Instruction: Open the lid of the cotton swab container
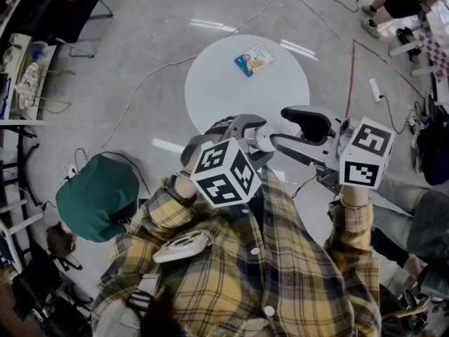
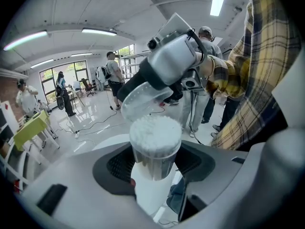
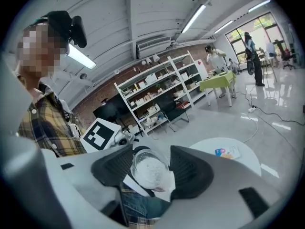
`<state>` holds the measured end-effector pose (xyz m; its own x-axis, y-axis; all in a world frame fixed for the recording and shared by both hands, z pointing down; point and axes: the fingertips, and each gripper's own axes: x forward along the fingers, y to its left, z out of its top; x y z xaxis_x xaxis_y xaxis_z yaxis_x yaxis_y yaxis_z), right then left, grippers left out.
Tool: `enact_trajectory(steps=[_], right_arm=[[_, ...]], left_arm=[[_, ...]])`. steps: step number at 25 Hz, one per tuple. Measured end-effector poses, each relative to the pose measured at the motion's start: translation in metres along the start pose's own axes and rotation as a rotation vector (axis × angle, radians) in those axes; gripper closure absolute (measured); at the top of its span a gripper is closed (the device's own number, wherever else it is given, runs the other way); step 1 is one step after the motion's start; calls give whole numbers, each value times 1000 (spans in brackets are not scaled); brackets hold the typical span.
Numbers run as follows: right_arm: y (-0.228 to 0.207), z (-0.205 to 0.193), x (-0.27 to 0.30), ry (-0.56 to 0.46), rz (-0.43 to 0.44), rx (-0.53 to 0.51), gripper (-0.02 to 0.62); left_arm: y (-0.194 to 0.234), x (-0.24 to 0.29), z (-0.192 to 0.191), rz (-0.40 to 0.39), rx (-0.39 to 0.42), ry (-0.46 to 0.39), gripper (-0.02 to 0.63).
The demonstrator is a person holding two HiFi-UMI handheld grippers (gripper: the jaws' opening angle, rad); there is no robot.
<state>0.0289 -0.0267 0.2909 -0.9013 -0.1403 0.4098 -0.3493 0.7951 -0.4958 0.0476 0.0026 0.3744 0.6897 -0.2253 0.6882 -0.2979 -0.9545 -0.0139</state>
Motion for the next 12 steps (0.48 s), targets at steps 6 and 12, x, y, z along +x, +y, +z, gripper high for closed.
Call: enact_trajectory(steps=[6, 12], right_arm=[[-18, 21, -17, -129, -89, -14, 380], [-48, 25, -26, -166, -217, -46, 465]], left_arm=[[-4, 0, 0, -13, -11, -4, 344], [-10, 1, 2, -39, -11, -14, 344]])
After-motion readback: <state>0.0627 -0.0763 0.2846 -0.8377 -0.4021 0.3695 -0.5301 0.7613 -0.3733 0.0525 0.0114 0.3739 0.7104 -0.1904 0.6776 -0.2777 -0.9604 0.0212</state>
